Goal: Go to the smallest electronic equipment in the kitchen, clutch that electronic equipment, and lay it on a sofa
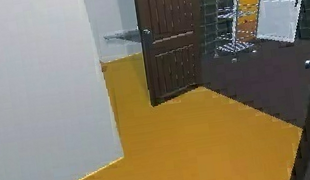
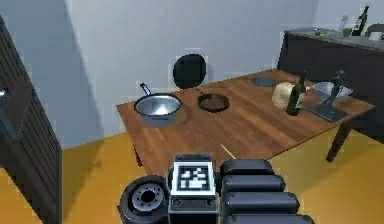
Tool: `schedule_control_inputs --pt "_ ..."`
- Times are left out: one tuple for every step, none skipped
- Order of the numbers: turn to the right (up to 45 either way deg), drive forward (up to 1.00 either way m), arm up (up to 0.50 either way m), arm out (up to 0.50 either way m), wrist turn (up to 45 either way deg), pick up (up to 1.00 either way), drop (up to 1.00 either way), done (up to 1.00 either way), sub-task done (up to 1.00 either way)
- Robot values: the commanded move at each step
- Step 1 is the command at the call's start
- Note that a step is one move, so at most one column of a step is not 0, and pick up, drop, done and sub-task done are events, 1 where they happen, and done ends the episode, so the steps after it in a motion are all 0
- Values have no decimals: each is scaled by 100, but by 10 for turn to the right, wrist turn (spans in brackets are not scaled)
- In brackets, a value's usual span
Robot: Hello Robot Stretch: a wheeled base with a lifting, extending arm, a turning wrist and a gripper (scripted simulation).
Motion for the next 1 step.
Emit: schedule_control_inputs --pt "0 95 0 0 0 0 0 0 0"
